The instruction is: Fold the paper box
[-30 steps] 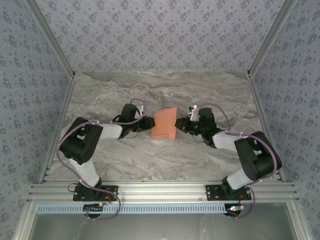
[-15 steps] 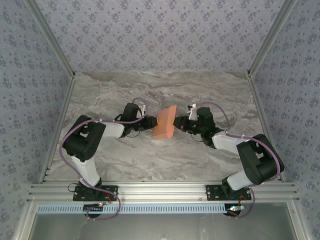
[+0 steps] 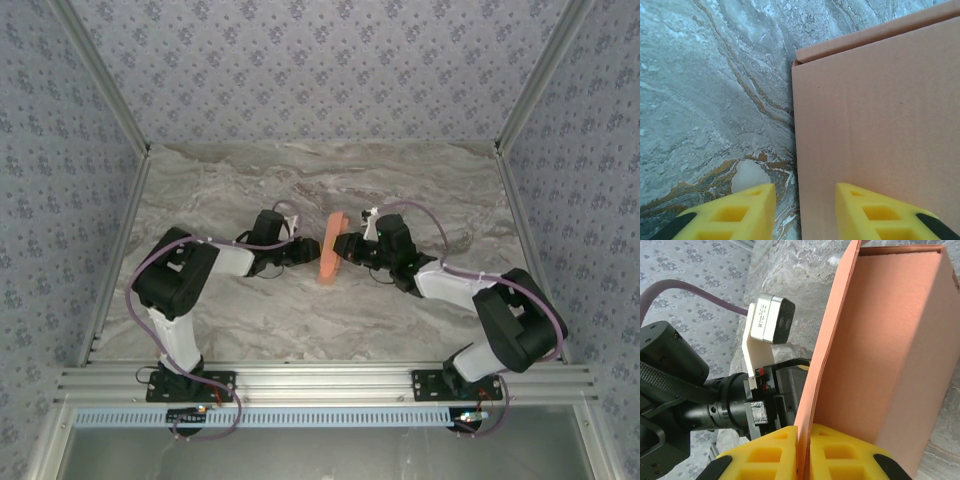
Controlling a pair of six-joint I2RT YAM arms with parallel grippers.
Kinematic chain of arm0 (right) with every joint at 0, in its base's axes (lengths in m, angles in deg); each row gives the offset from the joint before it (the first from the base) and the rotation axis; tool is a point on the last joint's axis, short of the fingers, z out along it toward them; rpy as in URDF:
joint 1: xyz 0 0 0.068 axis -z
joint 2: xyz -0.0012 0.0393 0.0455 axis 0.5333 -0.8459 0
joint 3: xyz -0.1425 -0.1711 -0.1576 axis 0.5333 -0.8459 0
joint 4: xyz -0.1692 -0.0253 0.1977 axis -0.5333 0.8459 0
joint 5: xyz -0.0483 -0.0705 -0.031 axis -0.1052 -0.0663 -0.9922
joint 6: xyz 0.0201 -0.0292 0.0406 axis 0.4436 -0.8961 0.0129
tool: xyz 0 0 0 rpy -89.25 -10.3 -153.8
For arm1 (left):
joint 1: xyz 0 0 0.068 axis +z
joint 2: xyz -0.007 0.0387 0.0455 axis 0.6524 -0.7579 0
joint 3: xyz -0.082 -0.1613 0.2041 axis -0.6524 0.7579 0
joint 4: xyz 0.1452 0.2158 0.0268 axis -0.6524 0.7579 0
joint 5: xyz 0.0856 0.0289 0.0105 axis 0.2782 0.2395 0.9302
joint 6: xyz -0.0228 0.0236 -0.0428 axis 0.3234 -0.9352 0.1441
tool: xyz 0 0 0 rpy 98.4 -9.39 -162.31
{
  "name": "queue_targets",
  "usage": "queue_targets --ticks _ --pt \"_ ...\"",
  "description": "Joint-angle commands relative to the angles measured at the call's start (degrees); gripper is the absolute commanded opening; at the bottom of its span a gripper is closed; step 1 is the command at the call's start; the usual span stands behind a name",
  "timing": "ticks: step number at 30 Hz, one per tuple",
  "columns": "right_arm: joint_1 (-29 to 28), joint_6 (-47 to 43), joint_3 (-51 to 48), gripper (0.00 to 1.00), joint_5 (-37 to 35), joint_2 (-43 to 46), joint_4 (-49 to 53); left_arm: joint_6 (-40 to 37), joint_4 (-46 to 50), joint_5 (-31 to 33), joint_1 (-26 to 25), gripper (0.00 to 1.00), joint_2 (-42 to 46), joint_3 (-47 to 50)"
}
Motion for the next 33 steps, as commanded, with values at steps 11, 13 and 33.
queue_targets --ticks 11,13,33 --pt "-3.5 -2.6 1.9 0.13 -10.8 -0.7 9.2 -6.6 2.8 20.3 -3.3 0.57 21.7 12.5" --pt "-3.6 -2.5 2.0 0.13 -10.9 -1.0 9.2 -9.6 2.2 24.1 -6.5 0.62 26.6 15.3" --pt "-3.6 -3.1 3.7 0.13 -10.5 -1.0 10.6 -33.4 -11.5 41.3 -25.2 0.79 22.9 15.9"
